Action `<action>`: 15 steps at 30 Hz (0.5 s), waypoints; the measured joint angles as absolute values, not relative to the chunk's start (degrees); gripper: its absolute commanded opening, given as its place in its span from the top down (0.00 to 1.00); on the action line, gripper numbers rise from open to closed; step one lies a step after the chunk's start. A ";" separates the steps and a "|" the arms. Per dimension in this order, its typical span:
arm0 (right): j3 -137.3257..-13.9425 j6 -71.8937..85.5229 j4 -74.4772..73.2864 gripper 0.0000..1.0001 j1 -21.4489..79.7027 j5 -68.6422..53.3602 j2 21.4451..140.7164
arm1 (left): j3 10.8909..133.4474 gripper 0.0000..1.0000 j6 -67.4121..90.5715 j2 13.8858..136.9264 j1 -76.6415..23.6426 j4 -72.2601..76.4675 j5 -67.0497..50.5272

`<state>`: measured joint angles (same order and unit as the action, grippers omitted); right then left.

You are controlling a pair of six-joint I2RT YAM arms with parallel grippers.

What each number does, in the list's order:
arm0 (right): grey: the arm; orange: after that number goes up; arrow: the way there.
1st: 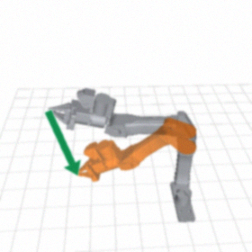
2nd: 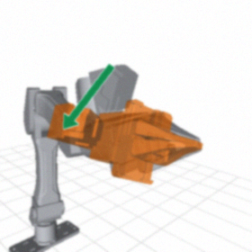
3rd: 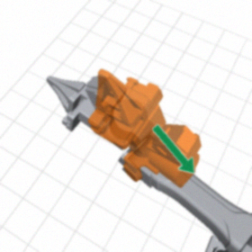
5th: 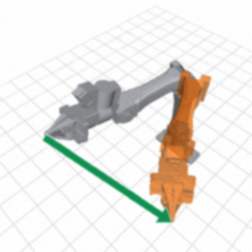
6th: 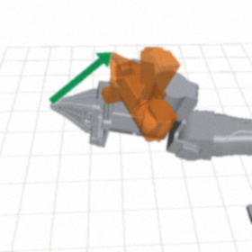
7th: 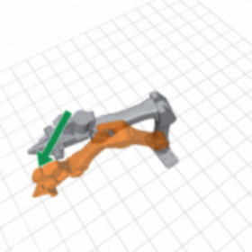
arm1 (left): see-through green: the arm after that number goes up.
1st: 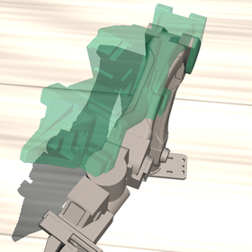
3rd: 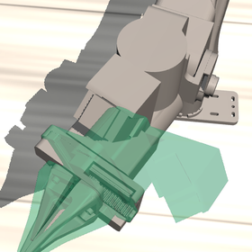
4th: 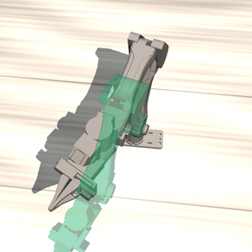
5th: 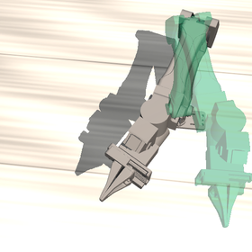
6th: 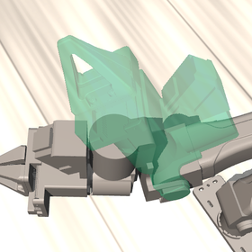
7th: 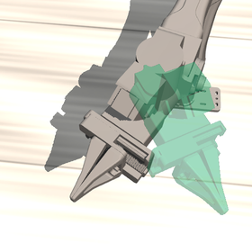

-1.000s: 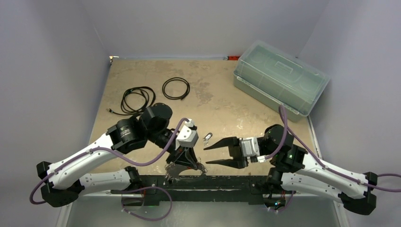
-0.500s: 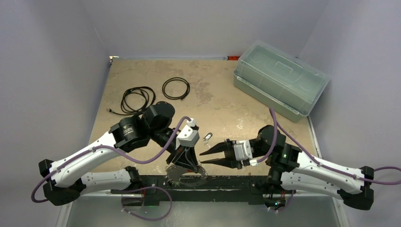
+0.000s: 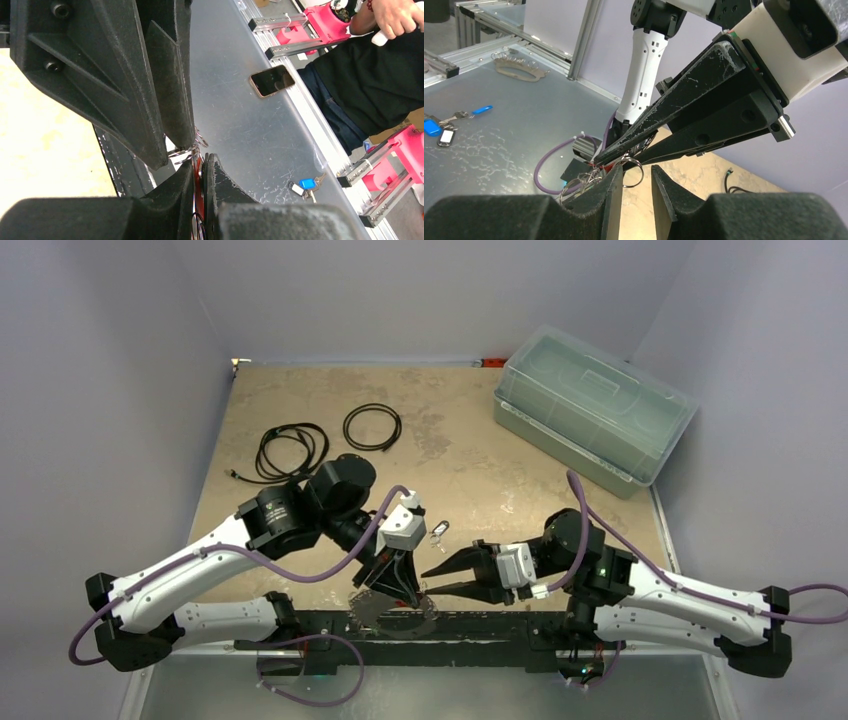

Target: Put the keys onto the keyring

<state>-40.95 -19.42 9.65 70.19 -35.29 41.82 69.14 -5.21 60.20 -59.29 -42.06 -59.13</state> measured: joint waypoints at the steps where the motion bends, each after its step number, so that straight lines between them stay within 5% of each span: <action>1: -40.95 -19.42 9.67 0.70 70.24 -35.33 41.71 | 69.17 1.00 -5.23 60.23 -59.29 -42.11 -59.18; 15: -40.99 -19.84 9.78 0.86 71.61 -35.33 44.34 | 69.25 1.00 -5.61 61.60 -59.29 -45.60 -59.88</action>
<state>-40.99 -19.84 9.78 71.61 -35.33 44.34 69.25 -5.61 61.60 -59.29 -45.60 -59.88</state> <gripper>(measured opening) 0.211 0.061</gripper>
